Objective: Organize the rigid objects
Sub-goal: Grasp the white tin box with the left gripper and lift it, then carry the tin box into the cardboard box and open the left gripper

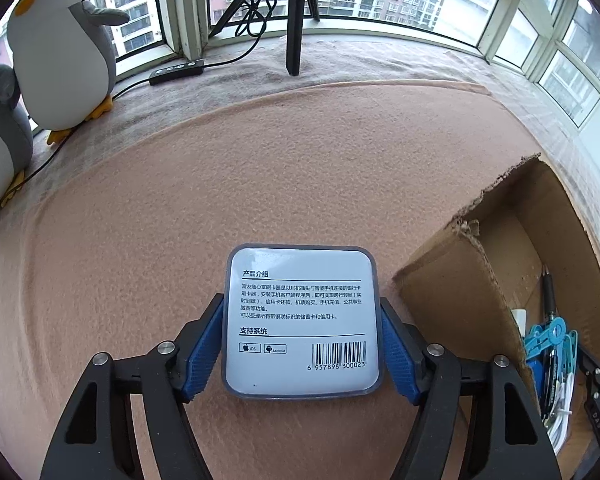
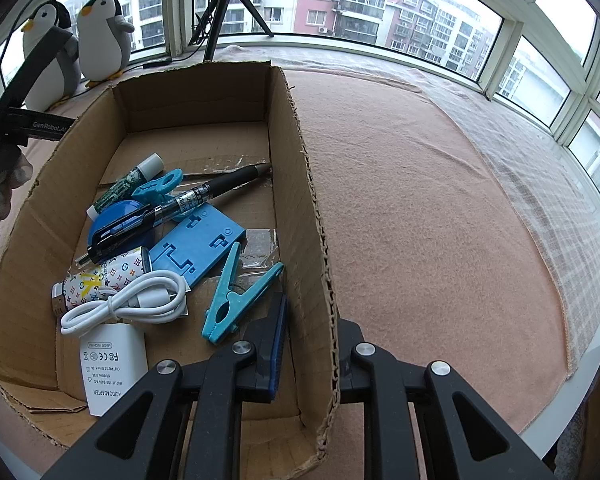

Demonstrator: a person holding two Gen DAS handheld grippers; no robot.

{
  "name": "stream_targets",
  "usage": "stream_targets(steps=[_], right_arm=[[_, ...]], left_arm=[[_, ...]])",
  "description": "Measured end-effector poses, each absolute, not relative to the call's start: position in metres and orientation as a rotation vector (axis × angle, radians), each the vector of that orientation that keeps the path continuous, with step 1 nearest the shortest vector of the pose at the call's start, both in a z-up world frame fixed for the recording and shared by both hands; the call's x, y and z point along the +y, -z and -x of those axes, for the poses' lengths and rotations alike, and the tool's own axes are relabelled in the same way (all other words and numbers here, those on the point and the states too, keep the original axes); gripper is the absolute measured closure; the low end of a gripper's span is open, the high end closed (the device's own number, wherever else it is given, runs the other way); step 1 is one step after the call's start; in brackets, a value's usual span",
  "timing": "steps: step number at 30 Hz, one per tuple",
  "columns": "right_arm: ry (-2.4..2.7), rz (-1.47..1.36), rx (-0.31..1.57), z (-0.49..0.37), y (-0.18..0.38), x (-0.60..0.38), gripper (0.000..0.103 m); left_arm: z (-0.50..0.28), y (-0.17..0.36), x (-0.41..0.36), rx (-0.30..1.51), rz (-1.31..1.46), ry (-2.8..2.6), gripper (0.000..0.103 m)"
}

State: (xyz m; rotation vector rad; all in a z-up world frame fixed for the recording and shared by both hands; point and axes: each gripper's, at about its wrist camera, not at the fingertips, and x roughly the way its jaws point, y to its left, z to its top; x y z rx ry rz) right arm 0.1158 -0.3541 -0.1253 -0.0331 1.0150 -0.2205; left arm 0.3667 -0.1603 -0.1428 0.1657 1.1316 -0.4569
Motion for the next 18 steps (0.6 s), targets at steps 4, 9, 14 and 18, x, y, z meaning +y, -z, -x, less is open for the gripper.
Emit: stream_targets(steps=[4,9,14,18], right_arm=[[0.222,0.036,1.017,-0.116,0.126,-0.356,0.086],[0.227,0.035,1.016,-0.117,0.125,-0.356,0.086],[0.228,0.035,1.015,-0.117,0.125,-0.356,0.086],[0.229,0.037,1.016,-0.117,0.125,-0.356,0.086]], left_arm=[[-0.355,0.141,-0.154,1.14,-0.176,0.442,0.029],[-0.33,0.139,-0.142,1.142,-0.178,0.431,0.029],[-0.296,0.137,-0.128,1.136,-0.147,0.425,0.029],[-0.27,0.133,-0.117,1.127,-0.095,0.409,0.029]])
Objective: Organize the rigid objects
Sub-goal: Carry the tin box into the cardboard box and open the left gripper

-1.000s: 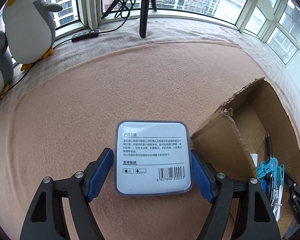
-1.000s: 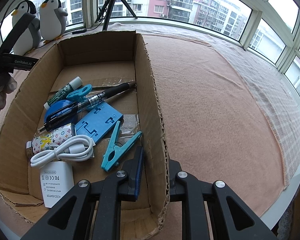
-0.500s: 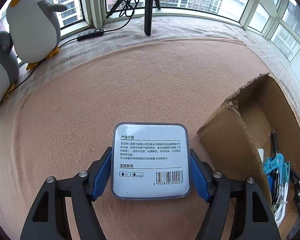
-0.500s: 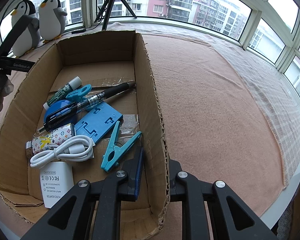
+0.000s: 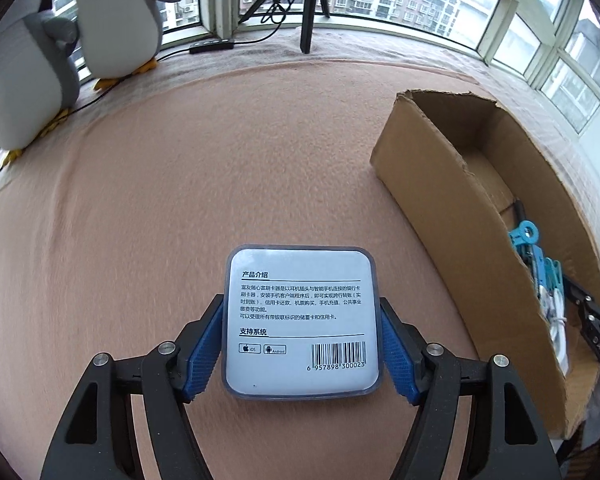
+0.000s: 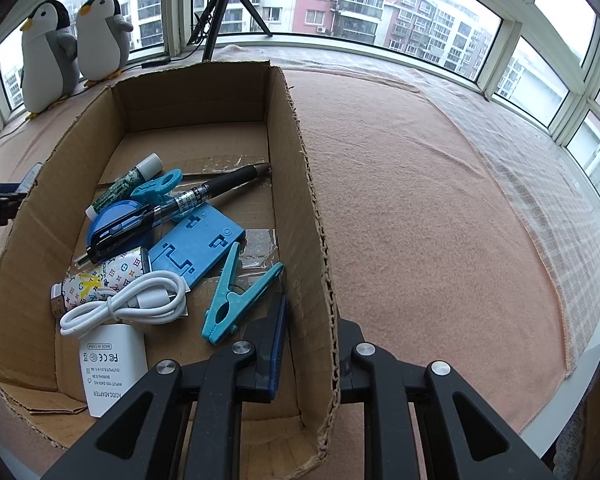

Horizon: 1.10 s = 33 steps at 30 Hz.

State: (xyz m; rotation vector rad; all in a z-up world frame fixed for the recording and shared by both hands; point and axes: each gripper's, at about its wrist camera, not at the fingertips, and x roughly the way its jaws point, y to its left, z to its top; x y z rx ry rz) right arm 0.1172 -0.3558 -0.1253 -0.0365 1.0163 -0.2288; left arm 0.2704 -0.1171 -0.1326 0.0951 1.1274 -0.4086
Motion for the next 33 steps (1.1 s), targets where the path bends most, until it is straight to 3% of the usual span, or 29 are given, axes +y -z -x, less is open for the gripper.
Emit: stream_targets(steps=[16,33], right_arm=[[0.235,0.035,1.015,-0.117,0.126,-0.356,0.086],[0.234,0.035,1.016,-0.118,0.126,-0.356,0.086]], left_arm=[[-0.217,0.065,-0.118,0.989,-0.099,0.438,0.029],[-0.232,0.033,-0.209,0.958,-0.132,0.551,0.029]])
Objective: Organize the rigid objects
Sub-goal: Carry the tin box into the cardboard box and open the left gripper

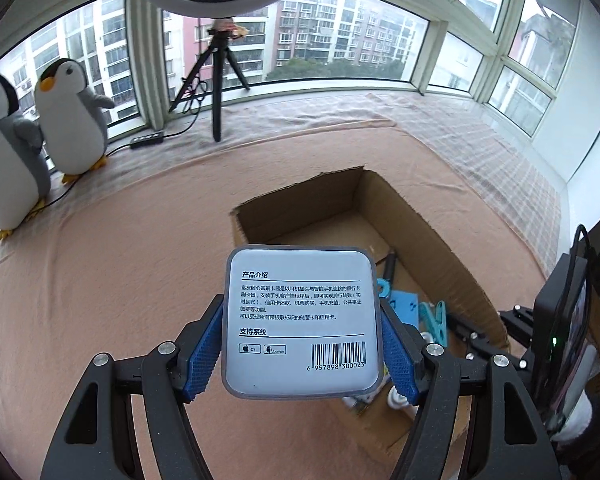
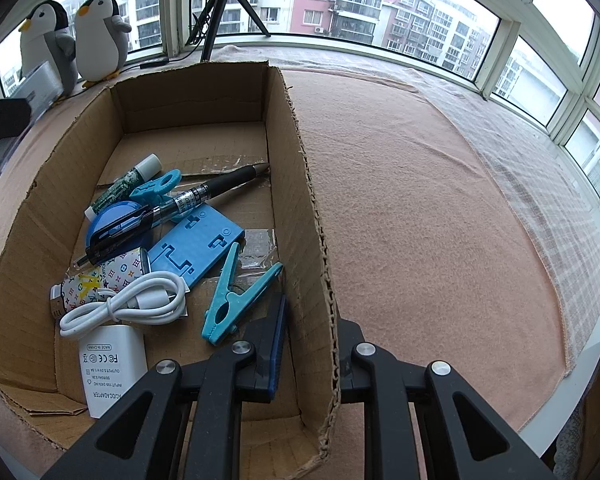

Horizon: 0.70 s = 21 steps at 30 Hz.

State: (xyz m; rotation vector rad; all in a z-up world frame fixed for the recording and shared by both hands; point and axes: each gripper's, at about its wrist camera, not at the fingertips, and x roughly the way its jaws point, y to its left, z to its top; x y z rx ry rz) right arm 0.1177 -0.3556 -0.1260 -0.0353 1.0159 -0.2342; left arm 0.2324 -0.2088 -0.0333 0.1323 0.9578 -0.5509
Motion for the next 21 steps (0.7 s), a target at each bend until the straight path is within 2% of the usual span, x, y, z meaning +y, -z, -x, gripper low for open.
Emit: stream_targets(steps=[11,21], right_arm=[[0.233,0.036,1.014,-0.117,0.126,-0.356,0.086],[0.234,0.036,1.015,-0.118,0.126,-0.355,0.086]], left_arm=[[-0.261,0.064,-0.265,1.034,-0.17,0.564,0.029],[-0.275,0.076,-0.272,1.065,-0.152,0.559,0.029]])
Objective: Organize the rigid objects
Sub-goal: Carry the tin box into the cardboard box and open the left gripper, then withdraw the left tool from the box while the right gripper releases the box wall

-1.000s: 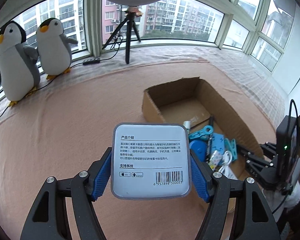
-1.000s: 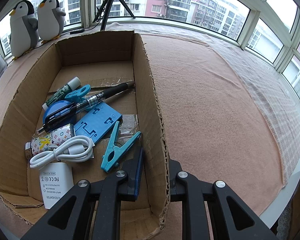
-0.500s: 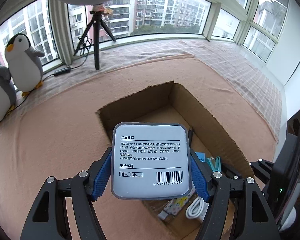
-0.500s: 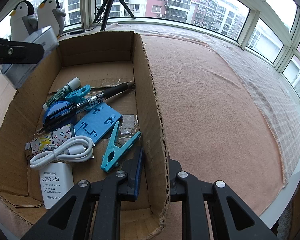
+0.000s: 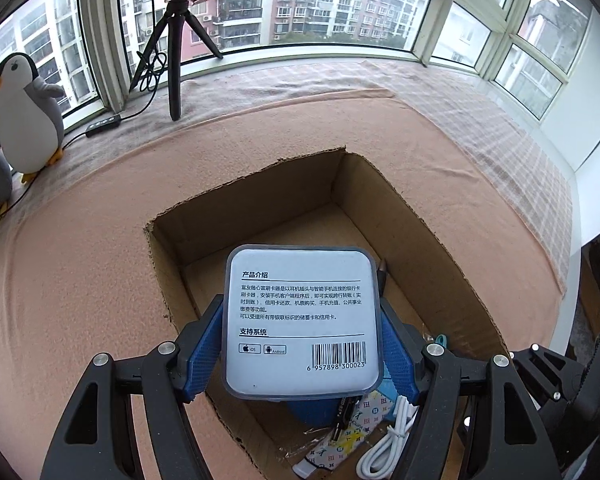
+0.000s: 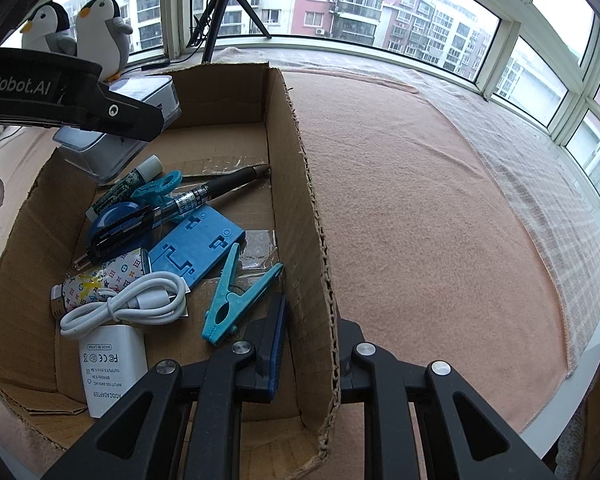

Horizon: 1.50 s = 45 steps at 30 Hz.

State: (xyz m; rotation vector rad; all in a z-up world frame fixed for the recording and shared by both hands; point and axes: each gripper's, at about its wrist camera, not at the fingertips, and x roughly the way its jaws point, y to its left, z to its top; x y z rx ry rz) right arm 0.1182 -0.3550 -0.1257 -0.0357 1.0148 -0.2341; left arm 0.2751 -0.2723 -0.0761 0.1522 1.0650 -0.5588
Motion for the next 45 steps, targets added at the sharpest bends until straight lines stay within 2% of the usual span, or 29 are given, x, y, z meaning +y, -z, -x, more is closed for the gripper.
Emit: stream_targets(steps=[24,45], right_arm=[[0.236,0.036,1.014,-0.118,0.126,-0.358,0.086],[0.239,0.038,1.015,-0.12,0.126,-0.357,0.086]], left_arm=[[-0.27,0.062,-0.264,1.069,-0.114,0.585,0.024],[-0.239,0.05,-0.217,1.056,-0.082,0.541,0.02]])
